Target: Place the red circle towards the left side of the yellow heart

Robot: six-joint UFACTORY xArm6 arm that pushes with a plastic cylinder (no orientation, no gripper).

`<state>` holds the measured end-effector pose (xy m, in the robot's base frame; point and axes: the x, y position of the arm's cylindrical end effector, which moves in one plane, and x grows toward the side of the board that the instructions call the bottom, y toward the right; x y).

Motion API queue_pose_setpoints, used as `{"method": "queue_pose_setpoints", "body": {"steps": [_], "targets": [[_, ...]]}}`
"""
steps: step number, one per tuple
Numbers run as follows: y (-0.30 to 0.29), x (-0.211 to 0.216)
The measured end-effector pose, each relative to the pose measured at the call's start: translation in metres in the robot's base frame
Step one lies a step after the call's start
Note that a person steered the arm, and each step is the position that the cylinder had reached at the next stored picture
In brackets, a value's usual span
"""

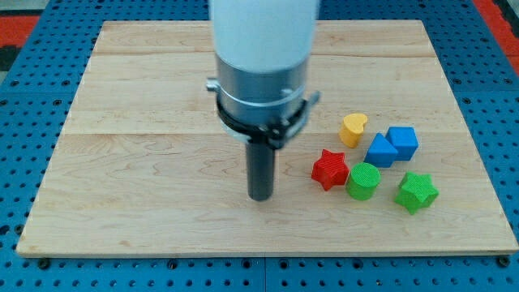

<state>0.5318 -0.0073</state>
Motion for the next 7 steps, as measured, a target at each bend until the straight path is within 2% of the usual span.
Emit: {"method": "queue_pose_setpoints", "body": {"steps": [1, 2, 3, 4, 5, 6, 7], "targets": [[0.049, -0.058], [0.001, -0.073], [-0.095, -0.094], [-0.048, -0.144], [0.049, -0.105], [0.064, -0.069], [-0.005, -0.105]]}}
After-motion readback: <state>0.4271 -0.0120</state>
